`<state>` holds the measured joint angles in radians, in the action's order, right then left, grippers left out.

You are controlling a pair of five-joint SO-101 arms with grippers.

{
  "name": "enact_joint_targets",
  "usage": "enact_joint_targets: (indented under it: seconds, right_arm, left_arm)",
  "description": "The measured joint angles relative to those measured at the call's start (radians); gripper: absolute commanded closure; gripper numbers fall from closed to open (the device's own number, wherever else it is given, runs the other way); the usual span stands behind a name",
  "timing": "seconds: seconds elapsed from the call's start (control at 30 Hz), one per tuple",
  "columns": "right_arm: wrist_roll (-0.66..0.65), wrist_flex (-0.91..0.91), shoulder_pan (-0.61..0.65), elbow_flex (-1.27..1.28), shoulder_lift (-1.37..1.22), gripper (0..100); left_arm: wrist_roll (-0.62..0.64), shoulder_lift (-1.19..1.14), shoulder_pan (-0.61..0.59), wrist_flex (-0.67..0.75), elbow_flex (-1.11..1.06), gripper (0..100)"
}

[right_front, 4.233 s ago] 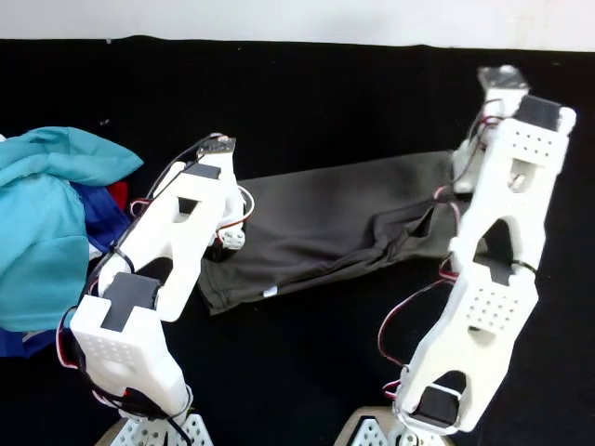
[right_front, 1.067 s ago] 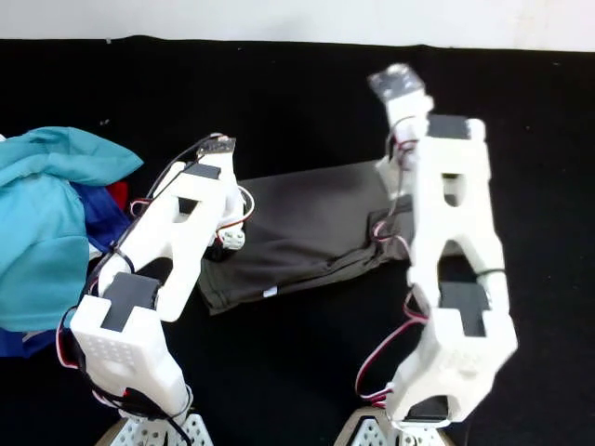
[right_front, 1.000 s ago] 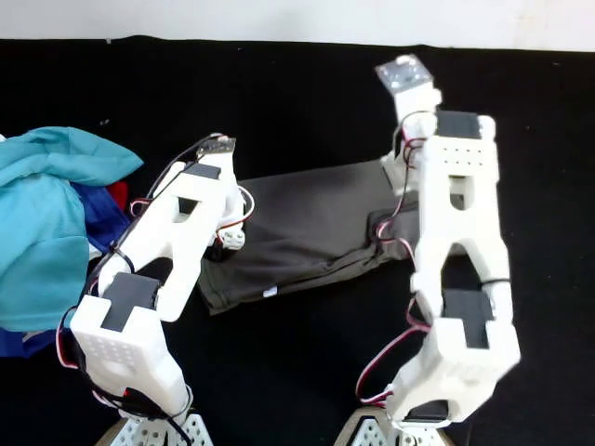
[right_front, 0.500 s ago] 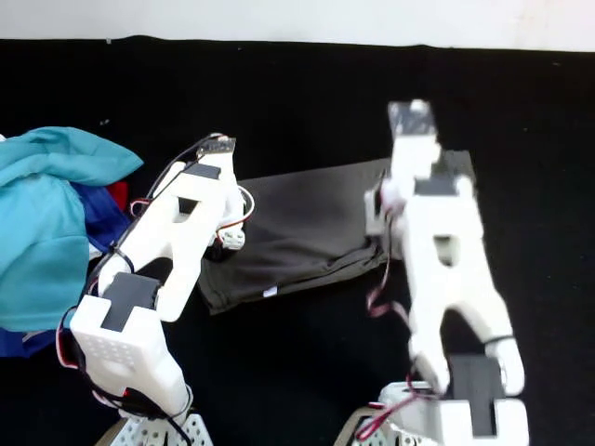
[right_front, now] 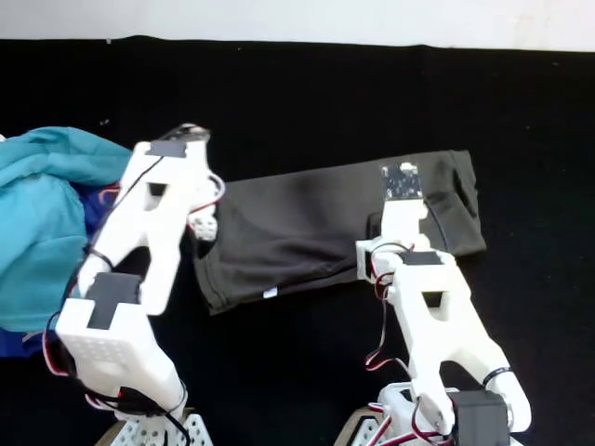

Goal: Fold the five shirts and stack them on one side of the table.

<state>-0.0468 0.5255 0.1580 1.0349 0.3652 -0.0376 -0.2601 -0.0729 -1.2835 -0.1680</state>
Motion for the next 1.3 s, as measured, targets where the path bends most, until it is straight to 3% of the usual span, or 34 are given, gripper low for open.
enact_joint_targets:
  seconds: [0.3,0.57,0.67,0.8,1.07,1.3]
  right_arm:
    - [0.000,0.000,0.028,0.000,0.000,99.2]
    - [0.000,0.000,0.032,0.000,0.000,99.2]
    - [0.000,0.000,0.032,0.000,0.000,99.2]
    - [0.000,0.000,0.032,0.000,0.009,99.2]
    - [0.000,0.002,0.032,0.000,0.029,99.2]
    - [0.074,0.041,-0.026,0.069,0.233,99.2]
  left_arm:
    - [0.000,-0.006,-0.029,0.017,0.000,77]
    - [0.000,-0.196,-0.040,0.057,0.057,77]
    - [0.000,-0.256,-0.040,-0.002,0.144,79]
    - [0.000,-0.347,-0.037,-0.084,0.273,100]
    - [0.005,-0.511,-0.041,-0.253,0.517,99]
    - [-0.080,-0.532,-0.207,-0.345,0.689,99]
